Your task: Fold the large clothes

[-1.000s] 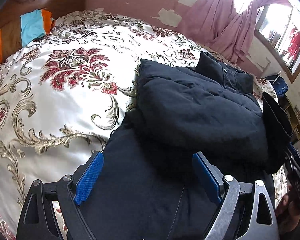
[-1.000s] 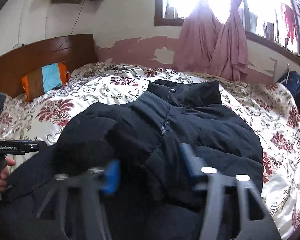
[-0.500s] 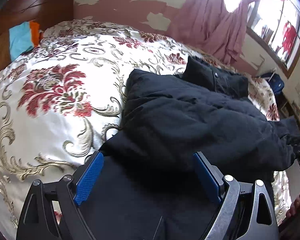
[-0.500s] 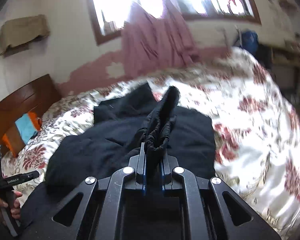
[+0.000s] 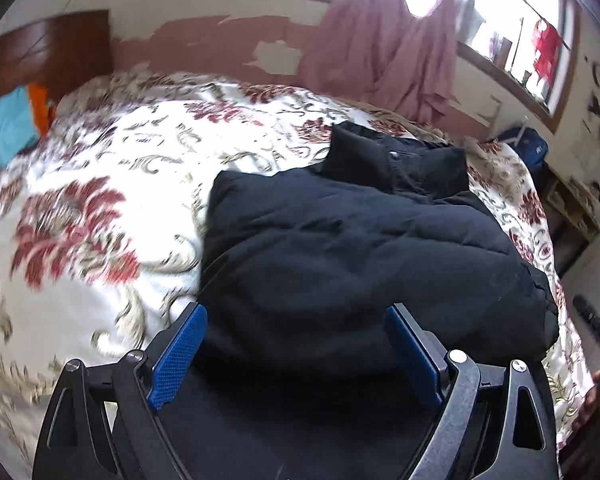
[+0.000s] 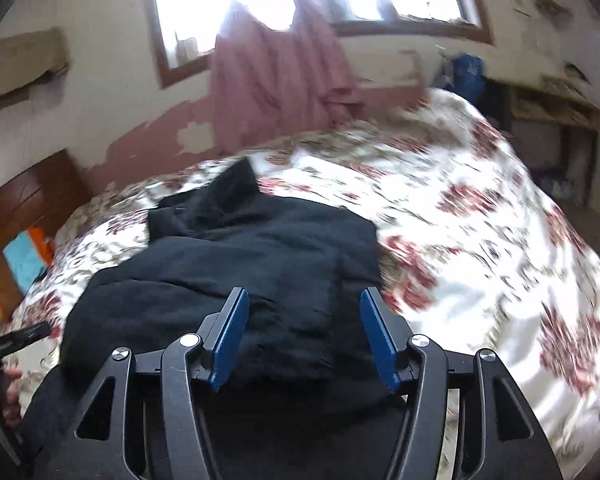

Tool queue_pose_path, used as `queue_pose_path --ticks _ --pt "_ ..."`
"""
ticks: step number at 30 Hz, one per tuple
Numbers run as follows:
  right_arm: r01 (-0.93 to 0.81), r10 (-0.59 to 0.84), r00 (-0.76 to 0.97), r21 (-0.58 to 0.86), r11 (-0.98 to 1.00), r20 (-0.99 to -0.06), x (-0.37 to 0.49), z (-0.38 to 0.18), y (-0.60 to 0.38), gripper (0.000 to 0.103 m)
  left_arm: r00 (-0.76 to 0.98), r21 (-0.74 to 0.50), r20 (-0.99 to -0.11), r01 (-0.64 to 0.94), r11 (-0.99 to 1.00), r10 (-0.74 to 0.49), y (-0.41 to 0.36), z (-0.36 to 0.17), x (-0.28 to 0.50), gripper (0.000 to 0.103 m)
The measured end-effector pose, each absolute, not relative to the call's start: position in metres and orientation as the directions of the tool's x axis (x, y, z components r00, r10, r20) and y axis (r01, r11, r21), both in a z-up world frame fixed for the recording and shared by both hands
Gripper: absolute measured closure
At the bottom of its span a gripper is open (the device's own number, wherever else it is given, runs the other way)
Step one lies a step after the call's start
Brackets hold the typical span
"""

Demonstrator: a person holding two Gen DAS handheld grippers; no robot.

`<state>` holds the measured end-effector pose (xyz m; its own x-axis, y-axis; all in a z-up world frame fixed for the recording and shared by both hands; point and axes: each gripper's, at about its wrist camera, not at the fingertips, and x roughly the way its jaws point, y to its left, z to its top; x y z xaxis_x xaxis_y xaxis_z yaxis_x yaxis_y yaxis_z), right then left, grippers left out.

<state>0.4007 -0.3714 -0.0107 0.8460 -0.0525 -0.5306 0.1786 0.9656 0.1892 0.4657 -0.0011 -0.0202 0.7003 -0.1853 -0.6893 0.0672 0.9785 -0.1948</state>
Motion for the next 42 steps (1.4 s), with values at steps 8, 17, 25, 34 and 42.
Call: queue_pose_path --ticks 8,17,25,34,42 --pt "-0.028 0.139 0.755 0.181 0.983 -0.64 0.466 -0.028 -0.33 0.05 0.649 -0.207 -0.706 0.192 0.959 -0.283 -0.051 -0.026 0.501 0.013" --pt "-0.04 0.159 0.699 0.184 0.982 -0.697 0.474 -0.067 -0.324 0.05 0.629 -0.167 -0.731 0.211 0.963 -0.265 -0.062 -0.058 0.505 0.0" --pt "-0.033 0.147 0.709 0.177 0.984 -0.69 0.475 -0.083 -0.322 0.05 0.63 -0.13 -0.743 0.198 0.972 -0.227 -0.071 -0.075 0.509 0.0" --pt "-0.048 0.18 0.719 0.21 0.976 -0.671 0.472 -0.079 -0.326 0.046 0.63 -0.192 -0.726 0.199 0.961 -0.276 -0.061 -0.076 0.51 0.0" --pt "-0.101 0.25 0.64 0.243 0.965 -0.727 0.479 -0.058 -0.327 0.028 0.535 -0.295 -0.764 0.207 0.933 -0.36 -0.051 -0.076 0.519 0.0"
